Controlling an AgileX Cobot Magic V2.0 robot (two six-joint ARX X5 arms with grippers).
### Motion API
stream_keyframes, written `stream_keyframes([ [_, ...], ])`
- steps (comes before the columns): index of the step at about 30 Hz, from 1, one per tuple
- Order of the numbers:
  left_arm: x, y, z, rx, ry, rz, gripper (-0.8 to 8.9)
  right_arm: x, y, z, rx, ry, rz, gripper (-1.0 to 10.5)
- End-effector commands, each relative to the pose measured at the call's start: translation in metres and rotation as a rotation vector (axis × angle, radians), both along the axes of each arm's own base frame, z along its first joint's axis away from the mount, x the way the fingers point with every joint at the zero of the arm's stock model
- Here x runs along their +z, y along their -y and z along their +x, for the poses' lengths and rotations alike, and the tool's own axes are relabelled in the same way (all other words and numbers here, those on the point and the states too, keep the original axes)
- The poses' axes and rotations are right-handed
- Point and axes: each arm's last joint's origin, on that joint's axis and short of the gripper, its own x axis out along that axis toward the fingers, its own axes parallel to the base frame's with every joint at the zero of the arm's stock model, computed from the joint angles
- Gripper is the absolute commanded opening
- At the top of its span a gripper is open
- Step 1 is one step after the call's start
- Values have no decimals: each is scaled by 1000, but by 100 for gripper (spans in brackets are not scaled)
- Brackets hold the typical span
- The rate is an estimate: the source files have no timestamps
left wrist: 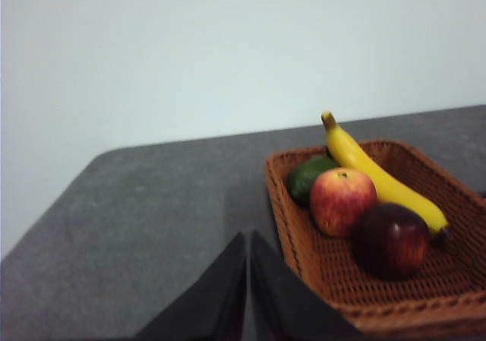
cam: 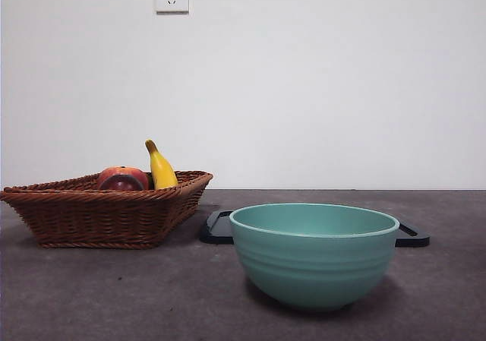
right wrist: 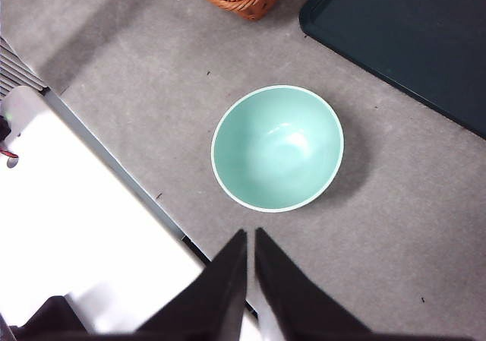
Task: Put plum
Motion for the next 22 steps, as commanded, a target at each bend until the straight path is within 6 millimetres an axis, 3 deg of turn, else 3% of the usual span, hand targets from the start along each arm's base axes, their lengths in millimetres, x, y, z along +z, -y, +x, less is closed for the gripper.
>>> stream_keyframes([
  [1, -8, 0, 0, 5, -8, -13, 7, 5, -1, 0, 14, 24, 12, 5],
  [15, -34, 0, -3, 6, -183, -21, 7, 6, -2, 1, 14, 26, 14, 5],
  [22, -34, 0, -3, 7, -188, -24, 7, 6, -2, 1, 15, 26, 14, 5],
])
